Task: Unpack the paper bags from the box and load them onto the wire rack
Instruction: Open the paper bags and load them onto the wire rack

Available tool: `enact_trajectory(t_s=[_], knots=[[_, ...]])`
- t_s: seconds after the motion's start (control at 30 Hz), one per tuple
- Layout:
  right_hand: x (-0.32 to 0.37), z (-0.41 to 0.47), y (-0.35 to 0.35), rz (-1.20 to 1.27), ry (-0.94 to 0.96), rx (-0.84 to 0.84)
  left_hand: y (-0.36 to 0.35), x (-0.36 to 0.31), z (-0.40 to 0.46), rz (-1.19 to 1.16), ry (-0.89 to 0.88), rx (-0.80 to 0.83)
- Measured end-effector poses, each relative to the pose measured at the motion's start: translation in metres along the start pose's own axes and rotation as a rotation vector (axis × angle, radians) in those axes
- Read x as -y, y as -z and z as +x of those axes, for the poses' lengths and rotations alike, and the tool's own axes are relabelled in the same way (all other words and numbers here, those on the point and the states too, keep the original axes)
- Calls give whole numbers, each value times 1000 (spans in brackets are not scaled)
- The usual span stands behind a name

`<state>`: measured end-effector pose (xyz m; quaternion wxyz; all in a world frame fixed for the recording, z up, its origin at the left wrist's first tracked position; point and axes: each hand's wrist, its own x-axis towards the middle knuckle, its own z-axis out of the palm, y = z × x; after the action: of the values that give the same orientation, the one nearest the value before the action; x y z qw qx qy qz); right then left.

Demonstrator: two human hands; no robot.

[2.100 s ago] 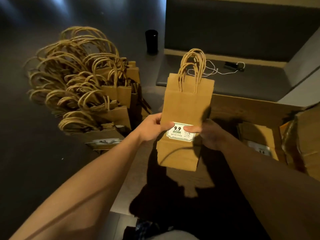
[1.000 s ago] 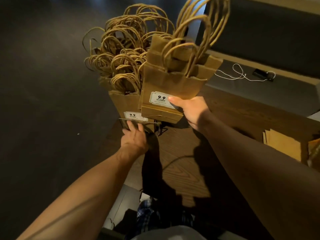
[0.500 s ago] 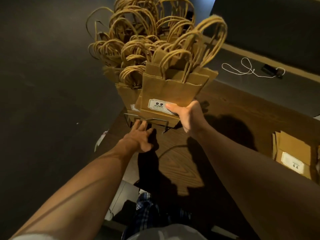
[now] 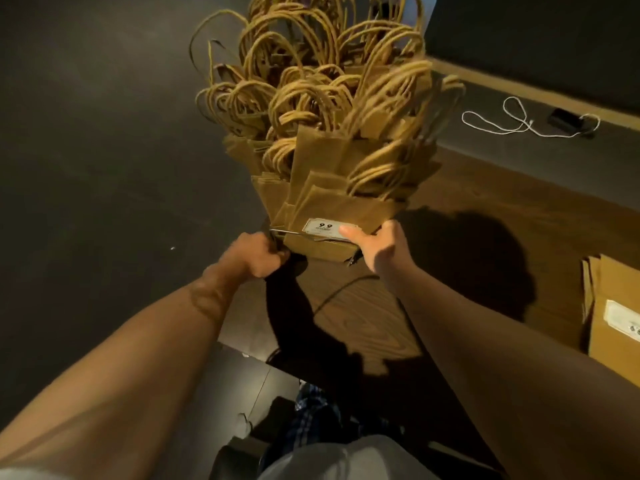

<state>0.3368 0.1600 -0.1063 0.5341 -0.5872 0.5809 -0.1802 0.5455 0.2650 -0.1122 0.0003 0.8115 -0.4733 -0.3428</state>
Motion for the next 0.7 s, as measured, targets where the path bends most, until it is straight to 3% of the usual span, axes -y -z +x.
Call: enact_trajectory(t_s=[0.2, 0.3, 0.53, 0.7], knots=[[2, -1, -5, 15, 6, -13, 27, 15, -13, -172, -171, -293], [-1, -2, 1, -30, 46, 5, 27, 13, -17, -388, -159, -310], [3, -4, 6, -53, 62, 84, 25, 10, -17, -334, -69, -263], [5, -14, 10, 36, 139, 110, 20, 4, -23, -471, -163, -416]])
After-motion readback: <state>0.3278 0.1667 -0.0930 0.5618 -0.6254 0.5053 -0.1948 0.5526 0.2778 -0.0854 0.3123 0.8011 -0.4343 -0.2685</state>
